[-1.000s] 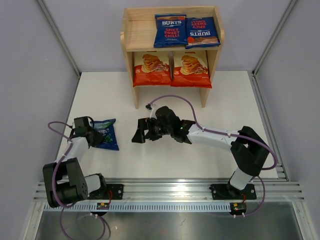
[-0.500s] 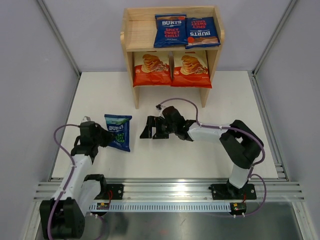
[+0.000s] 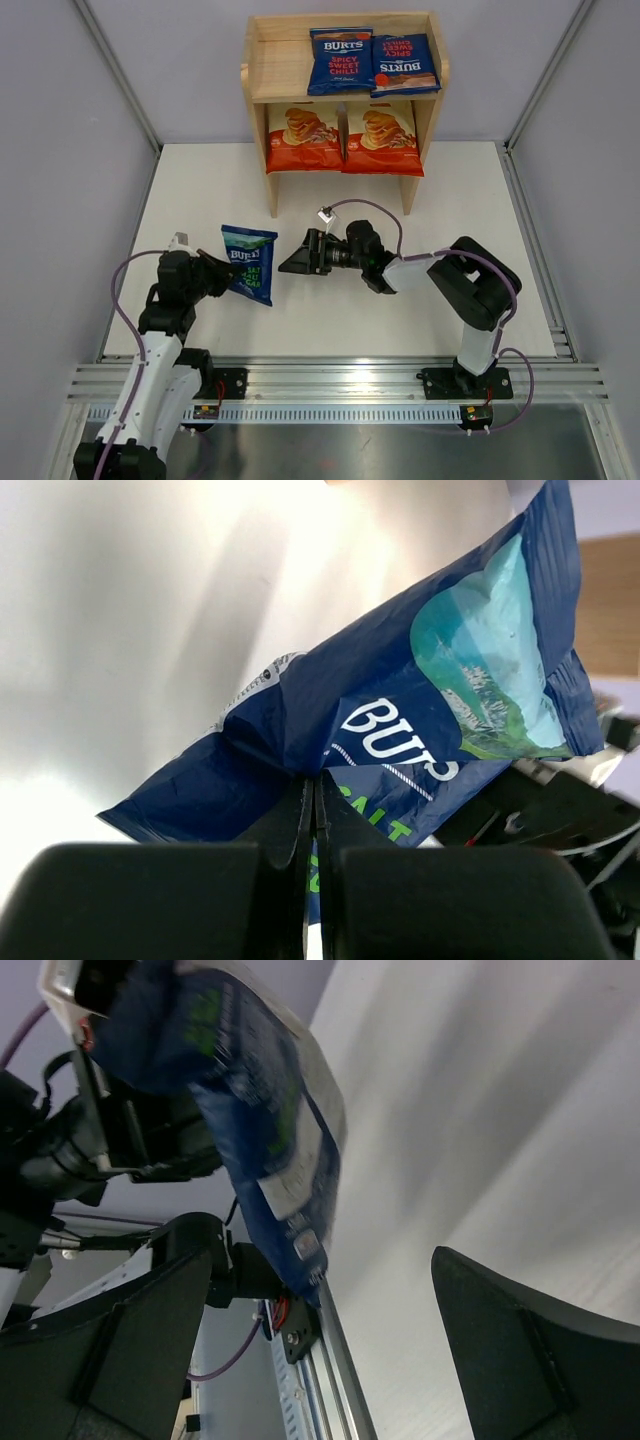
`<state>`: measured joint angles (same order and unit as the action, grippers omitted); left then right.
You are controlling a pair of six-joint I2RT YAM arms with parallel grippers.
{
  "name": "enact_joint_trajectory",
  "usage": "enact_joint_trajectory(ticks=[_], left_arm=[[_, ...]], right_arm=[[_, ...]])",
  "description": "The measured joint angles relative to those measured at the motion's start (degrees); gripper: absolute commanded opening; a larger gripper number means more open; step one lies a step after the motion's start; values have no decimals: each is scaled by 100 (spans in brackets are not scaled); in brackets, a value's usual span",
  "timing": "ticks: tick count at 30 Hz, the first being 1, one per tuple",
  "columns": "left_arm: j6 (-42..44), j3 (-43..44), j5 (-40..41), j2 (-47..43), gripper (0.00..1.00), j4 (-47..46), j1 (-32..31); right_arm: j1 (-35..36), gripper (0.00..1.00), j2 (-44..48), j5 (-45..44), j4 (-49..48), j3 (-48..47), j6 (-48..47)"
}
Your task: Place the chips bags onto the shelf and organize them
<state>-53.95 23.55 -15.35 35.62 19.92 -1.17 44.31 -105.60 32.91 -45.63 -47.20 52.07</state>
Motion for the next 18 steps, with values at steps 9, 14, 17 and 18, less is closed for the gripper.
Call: enact_joint_trajectory(ticks=[9, 14, 17, 18], left_arm=[[-382, 398, 197, 61, 0, 120, -1585], [-522, 796, 621, 514, 0, 105, -2404], [-531, 914, 745, 726, 21, 44, -2651], [-511, 949, 780, 745, 27, 35, -2706]], right_arm=[[4, 88, 190, 109, -697, -2, -17], [7, 41, 579, 46, -645, 85, -267], [15, 26, 994, -103, -577, 323, -407], [13, 21, 1119, -186, -529, 404, -479]])
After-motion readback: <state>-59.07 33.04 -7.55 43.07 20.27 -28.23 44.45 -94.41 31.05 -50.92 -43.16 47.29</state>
